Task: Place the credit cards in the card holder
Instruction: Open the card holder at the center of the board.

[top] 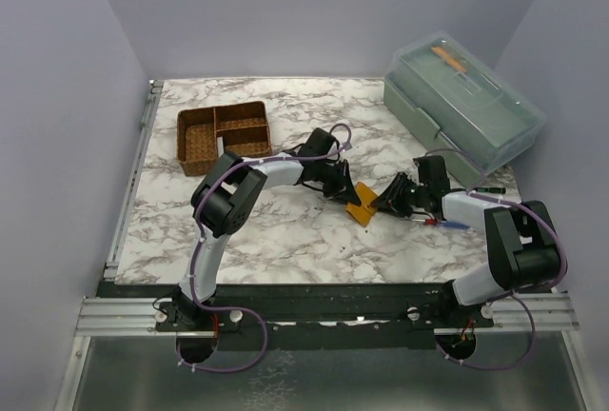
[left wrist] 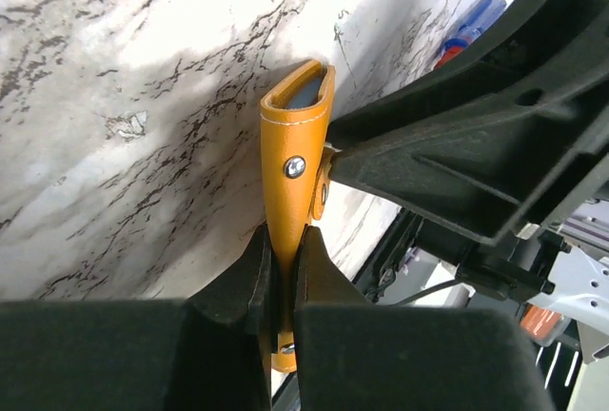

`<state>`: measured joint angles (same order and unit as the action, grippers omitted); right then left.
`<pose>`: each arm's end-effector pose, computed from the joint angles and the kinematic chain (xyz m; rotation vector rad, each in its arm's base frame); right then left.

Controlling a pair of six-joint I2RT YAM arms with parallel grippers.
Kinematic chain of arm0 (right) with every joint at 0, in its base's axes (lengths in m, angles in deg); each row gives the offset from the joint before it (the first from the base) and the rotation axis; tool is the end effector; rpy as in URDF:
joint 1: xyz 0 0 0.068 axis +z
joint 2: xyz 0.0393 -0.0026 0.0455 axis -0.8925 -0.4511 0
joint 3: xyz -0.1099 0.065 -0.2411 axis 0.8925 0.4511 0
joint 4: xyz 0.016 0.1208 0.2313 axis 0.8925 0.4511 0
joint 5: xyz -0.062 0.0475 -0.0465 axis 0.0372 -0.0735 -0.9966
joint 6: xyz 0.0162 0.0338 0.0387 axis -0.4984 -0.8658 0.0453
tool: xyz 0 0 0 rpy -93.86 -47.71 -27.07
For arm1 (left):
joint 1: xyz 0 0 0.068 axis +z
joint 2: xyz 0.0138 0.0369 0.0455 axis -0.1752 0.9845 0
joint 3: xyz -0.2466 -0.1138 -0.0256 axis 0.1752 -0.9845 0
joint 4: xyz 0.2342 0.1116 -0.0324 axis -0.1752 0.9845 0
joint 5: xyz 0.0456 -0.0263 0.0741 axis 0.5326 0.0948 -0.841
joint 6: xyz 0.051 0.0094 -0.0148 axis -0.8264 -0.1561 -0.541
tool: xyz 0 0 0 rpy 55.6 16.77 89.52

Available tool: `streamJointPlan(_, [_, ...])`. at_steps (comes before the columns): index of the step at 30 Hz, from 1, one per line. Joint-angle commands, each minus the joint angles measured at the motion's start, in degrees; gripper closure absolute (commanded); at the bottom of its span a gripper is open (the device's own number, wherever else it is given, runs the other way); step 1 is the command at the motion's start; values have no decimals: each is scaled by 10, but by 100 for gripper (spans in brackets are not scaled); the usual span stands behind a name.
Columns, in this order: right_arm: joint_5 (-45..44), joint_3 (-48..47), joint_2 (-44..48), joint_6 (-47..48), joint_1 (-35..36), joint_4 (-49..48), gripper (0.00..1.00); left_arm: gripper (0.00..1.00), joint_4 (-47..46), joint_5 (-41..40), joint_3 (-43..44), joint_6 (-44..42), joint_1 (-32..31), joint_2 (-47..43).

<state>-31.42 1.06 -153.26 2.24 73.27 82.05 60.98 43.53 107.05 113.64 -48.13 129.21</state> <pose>0.2578 0.0612 0.1292 0.5606 2.5342 0.9247 0.3391 -0.2961 0.1319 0.2595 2.7407 -1.4547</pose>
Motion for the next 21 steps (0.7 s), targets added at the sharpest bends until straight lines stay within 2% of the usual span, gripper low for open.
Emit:
streamJointPlan(1, [-113, -29, 48, 70, 22, 104, 54, 100, -31, -56, -21, 4, -15, -41])
streamJointPlan(3, [-131, -39, 64, 77, 43, 120, 45, 100, -17, -106, -27, -9, -23, -55])
streamJointPlan(5, [-144, -54, 61, 79, 62, 133, 42, 100, -1, -149, -28, -19, -34, -65])
streamJointPlan(13, [-150, -68, 18, 80, 99, 105, 43, 100, -2, -167, -22, -4, -49, -71])
streamJointPlan(16, [-171, -74, 1, 68, 102, 116, 54, 100, -3, -169, -22, -1, -50, -73])
streamJointPlan(19, [-175, -65, -12, 68, 103, 112, 60, 100, -5, -182, -28, -4, -51, -85])
streamJointPlan(21, [-219, -70, -19, 58, 105, 135, 66, 100, -5, -193, -31, -8, -51, -91])
